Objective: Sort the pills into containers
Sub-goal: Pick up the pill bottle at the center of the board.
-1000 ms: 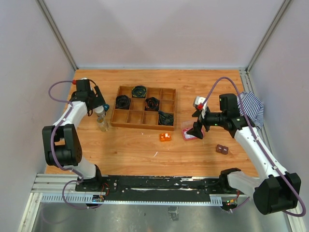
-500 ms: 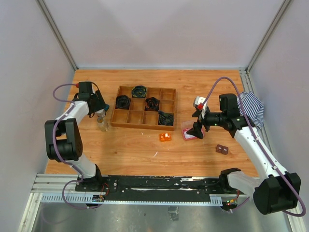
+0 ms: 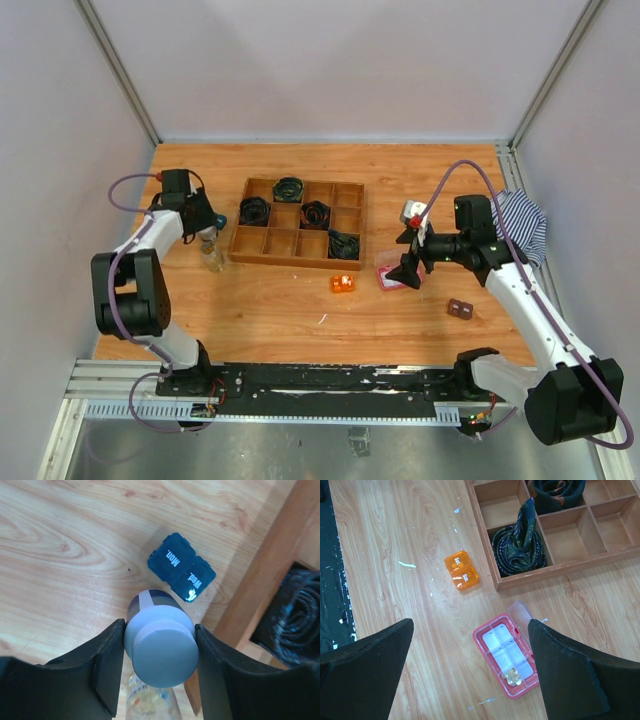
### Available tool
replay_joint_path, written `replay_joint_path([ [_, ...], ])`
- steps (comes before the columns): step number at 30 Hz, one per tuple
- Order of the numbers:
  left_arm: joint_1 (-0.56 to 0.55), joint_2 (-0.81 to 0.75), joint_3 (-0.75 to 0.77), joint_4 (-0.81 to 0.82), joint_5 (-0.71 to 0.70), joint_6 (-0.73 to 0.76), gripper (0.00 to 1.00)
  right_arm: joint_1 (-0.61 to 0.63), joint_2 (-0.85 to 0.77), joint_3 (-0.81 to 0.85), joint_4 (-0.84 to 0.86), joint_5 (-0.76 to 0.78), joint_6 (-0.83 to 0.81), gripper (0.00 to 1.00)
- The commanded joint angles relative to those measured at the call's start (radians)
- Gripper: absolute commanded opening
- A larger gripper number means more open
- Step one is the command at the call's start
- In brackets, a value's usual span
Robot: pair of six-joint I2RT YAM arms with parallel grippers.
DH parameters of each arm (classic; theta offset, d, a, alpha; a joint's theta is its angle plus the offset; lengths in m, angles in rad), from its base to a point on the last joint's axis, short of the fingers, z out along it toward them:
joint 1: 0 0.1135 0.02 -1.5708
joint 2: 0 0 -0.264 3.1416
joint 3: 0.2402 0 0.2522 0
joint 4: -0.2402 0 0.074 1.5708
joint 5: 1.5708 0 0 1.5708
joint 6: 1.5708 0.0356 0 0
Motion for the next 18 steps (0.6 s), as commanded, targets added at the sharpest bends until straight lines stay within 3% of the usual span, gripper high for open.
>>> replay_joint_path([
  [1,0.003,-0.221,-0.015,-0.004,-0.002,0.001,0.13,-0.007,-0.029,-0.010,0.001,-0.073,0.003,0.98],
  [4,-0.026,-0.396,-0.063,0.002,0.089,-0.030,0.09,0.012,-0.047,-0.008,-0.004,-0.133,0.002,0.98],
  [8,-0.174,-0.608,-0.169,0.030,0.204,-0.100,0.06,0.045,-0.091,-0.018,-0.003,-0.216,-0.021,0.99],
  [12,-0.348,-0.853,-0.347,0.215,0.384,-0.313,0.01,0.068,-0.150,-0.036,0.019,-0.335,-0.044,0.99],
  [16,-0.596,-1.119,-0.610,0.541,0.294,-0.507,0.00,0.069,-0.186,-0.034,0.069,-0.455,0.035,0.99],
  [18,-0.727,-1.176,-0.667,0.572,0.180,-0.516,0.00,0.068,-0.205,-0.042,0.095,-0.443,0.049,0.99],
])
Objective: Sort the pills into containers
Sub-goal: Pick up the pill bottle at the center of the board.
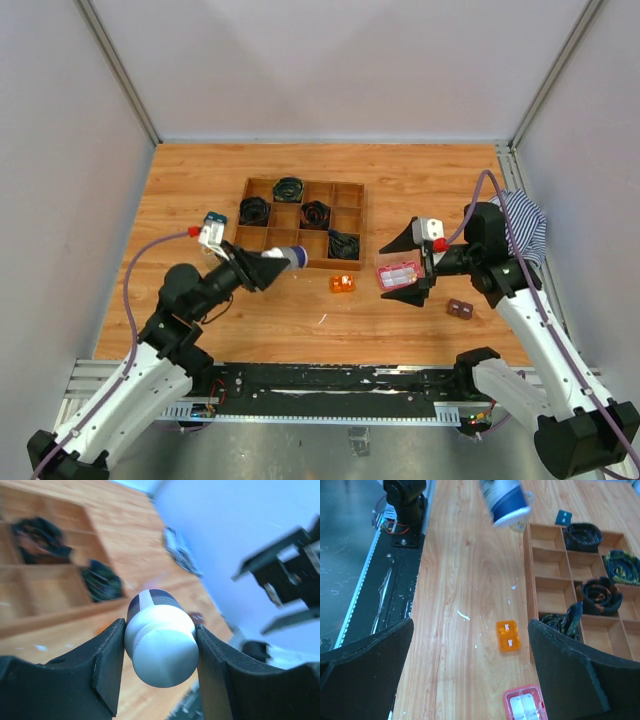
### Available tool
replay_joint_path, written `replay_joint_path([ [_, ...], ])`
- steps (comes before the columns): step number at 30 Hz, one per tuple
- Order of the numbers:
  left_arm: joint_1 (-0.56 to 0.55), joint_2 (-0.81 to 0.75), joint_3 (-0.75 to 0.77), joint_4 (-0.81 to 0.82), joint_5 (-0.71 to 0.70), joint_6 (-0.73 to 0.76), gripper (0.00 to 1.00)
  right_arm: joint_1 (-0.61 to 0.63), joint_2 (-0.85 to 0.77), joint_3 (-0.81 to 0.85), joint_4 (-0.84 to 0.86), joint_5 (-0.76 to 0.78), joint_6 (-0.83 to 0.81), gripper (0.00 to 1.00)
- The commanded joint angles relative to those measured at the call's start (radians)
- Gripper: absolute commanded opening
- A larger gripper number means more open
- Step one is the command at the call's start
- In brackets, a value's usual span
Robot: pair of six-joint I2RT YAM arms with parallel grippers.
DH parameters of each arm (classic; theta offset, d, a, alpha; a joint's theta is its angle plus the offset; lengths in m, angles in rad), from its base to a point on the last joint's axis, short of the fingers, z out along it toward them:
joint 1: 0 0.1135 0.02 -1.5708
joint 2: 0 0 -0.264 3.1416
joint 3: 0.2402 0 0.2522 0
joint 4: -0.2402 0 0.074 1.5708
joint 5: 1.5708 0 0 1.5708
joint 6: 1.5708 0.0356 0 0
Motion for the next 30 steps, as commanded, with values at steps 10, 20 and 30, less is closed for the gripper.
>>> replay_joint_path([
  [10,-0.673,0.313,0.099,0.247,-0.479,0.045,0.00,0.007,-0.091,0.025,-0.125,-0.098,-0.158,0.98],
  [20,-0.722,0.428,0.061,0.474,-0.458,-0.001,0.00,0.013,-0.095,0.028,-0.161,-0.024,-0.208,0.99],
  [30,-0.722,0.459,0.028,0.624,-0.429,-0.013,0.00,0.044,-0.073,-0.013,-0.060,0.032,-0.131,0.98],
])
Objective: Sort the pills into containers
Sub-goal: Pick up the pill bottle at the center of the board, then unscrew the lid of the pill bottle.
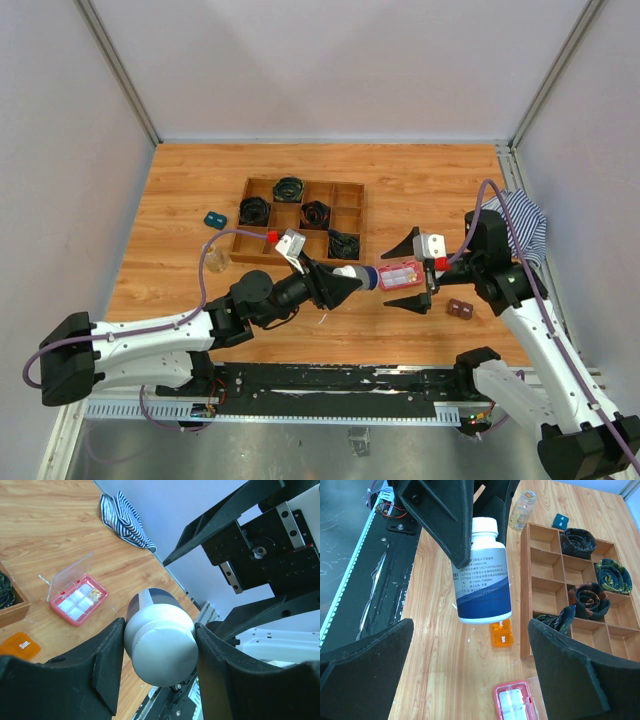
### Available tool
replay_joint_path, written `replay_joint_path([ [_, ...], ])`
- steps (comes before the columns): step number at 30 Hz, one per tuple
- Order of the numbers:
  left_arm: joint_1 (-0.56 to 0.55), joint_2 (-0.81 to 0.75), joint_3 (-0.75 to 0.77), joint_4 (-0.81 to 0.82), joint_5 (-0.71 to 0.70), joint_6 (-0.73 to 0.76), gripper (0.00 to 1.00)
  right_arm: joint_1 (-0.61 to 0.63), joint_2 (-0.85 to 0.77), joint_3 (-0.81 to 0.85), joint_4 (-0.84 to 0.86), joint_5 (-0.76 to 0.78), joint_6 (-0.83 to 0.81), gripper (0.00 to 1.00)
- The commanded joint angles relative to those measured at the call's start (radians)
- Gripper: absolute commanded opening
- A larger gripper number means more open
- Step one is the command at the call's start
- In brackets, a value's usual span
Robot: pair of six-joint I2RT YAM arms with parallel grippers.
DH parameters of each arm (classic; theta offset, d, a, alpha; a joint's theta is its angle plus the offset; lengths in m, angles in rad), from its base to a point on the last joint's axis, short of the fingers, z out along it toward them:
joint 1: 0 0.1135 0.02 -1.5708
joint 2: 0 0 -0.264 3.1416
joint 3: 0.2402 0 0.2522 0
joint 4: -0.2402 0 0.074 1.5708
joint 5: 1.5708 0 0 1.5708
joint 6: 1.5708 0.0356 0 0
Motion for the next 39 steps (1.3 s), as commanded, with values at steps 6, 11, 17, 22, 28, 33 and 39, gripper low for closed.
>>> replay_joint_path([
  [6,-0.009,0.061,-0.003,0.171,-0.009,-0.068,0.00,0.054,0.004,-0.046,0.115,0.035,0.073,0.98],
  [11,-0.009,0.103,0.021,0.177,-0.013,-0.104,0.00,0.109,0.010,-0.096,0.217,0.130,0.120,0.99],
  [17,-0.009,0.151,0.046,0.177,-0.035,-0.164,0.00,0.192,0.022,-0.140,0.312,0.257,0.140,0.99],
  [22,-0.009,0.177,0.072,0.176,0.003,-0.175,0.00,0.230,0.028,-0.154,0.336,0.324,0.109,0.92],
  [28,-0.009,0.193,0.082,0.176,0.028,-0.179,0.00,0.244,0.018,-0.158,0.330,0.314,0.075,0.78],
  [33,-0.009,0.199,0.084,0.176,0.032,-0.177,0.00,0.244,0.011,-0.150,0.307,0.288,0.051,0.64],
  [39,-0.009,0.201,0.080,0.176,0.024,-0.178,0.01,0.246,0.008,-0.142,0.283,0.261,0.027,0.43],
])
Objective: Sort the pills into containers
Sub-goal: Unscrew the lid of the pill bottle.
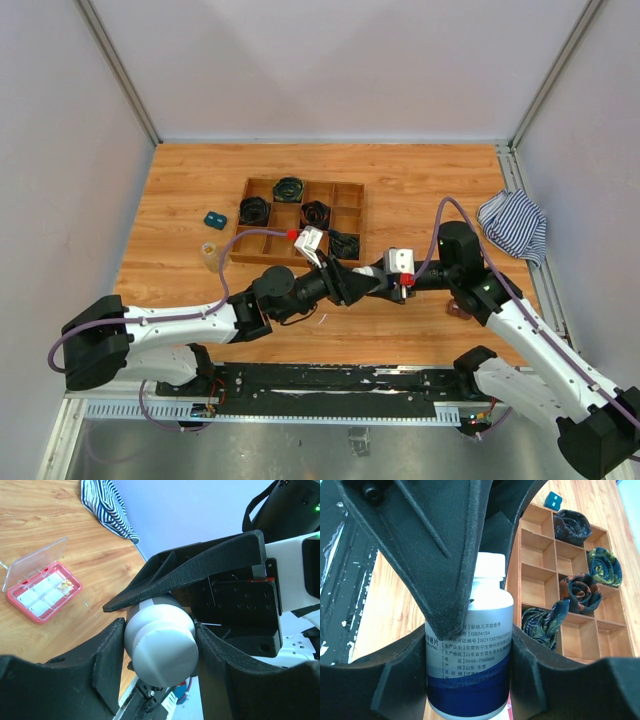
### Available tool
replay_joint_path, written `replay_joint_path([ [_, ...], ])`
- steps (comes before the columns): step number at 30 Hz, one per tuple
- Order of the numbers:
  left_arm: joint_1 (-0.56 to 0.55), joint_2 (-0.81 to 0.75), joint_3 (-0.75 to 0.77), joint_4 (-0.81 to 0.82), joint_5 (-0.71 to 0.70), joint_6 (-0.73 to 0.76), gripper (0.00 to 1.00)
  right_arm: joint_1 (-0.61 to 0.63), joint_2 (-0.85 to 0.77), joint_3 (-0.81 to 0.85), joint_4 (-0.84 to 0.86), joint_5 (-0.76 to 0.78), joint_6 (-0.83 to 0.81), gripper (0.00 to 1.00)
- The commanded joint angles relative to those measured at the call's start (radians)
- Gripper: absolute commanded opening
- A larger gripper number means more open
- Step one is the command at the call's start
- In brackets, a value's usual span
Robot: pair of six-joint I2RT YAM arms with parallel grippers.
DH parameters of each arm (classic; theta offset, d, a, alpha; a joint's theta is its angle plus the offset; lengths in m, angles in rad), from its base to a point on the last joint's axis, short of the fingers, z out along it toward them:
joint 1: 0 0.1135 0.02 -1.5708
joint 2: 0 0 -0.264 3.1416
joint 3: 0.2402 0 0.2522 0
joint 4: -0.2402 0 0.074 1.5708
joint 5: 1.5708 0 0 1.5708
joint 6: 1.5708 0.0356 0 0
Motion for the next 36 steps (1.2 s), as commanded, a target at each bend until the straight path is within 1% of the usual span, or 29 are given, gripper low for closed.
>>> replay_joint_path([
  [1,-0.007,0.003,0.027,0.040,-0.009,-0.006,0.03,0.017,-0.016,0.008,-0.022,-0.046,-0.036,0.38],
  [2,-0.007,0.001,0.027,0.040,-0.007,-0.005,0.06,0.017,-0.016,0.009,-0.028,-0.050,-0.038,0.31],
  [3,-0.007,-0.001,0.027,0.041,-0.004,-0.002,0.12,0.017,-0.016,0.011,-0.035,-0.052,-0.041,0.25],
  [4,-0.007,-0.005,0.027,0.041,0.001,0.001,0.23,0.016,-0.015,0.017,-0.046,-0.055,-0.041,0.18],
  [5,-0.007,-0.013,0.026,0.040,0.007,0.008,0.39,0.017,-0.012,0.026,-0.062,-0.057,-0.043,0.15],
  [6,-0.007,-0.025,0.021,0.040,0.013,0.019,0.52,0.016,-0.009,0.035,-0.081,-0.058,-0.045,0.11],
  [7,-0.007,-0.040,0.016,0.039,0.017,0.033,0.65,0.015,-0.004,0.045,-0.105,-0.062,-0.052,0.04],
  [8,-0.008,-0.059,0.009,0.038,0.020,0.053,0.73,0.014,0.004,0.054,-0.119,-0.072,-0.054,0.01],
  [9,-0.007,-0.083,-0.001,0.038,0.020,0.075,0.79,0.014,0.009,0.061,-0.130,-0.082,-0.053,0.01],
  [11,-0.007,-0.140,-0.028,0.038,0.020,0.125,0.86,0.012,0.018,0.071,-0.147,-0.094,-0.050,0.01],
  [14,-0.007,-0.231,-0.073,0.037,0.048,0.224,0.91,0.006,0.026,0.083,-0.160,-0.103,-0.037,0.01],
  [18,-0.007,-0.347,-0.131,0.039,0.168,0.418,0.91,-0.010,0.036,0.113,-0.199,-0.132,-0.022,0.01],
  [22,-0.007,-0.410,-0.173,0.047,0.373,0.818,0.90,-0.023,0.046,0.130,-0.239,-0.186,-0.032,0.01],
  [24,-0.007,-0.412,-0.190,0.047,0.439,0.996,0.90,-0.028,0.048,0.136,-0.259,-0.196,-0.051,0.01],
  [27,-0.006,-0.393,-0.186,0.019,0.487,1.197,0.92,-0.035,0.047,0.139,-0.276,-0.193,-0.073,0.01],
  [29,-0.001,-0.370,-0.152,-0.044,0.521,1.298,0.93,-0.038,0.048,0.137,-0.278,-0.189,-0.079,0.01],
  [32,0.037,-0.328,-0.112,-0.084,0.564,1.346,0.92,-0.040,0.050,0.138,-0.283,-0.184,-0.086,0.01],
  [34,0.087,-0.301,-0.092,-0.084,0.611,1.338,0.88,-0.040,0.054,0.138,-0.285,-0.182,-0.087,0.01],
  [36,0.106,-0.272,-0.074,-0.083,0.639,1.340,0.84,-0.040,0.060,0.141,-0.287,-0.177,-0.087,0.01],
])
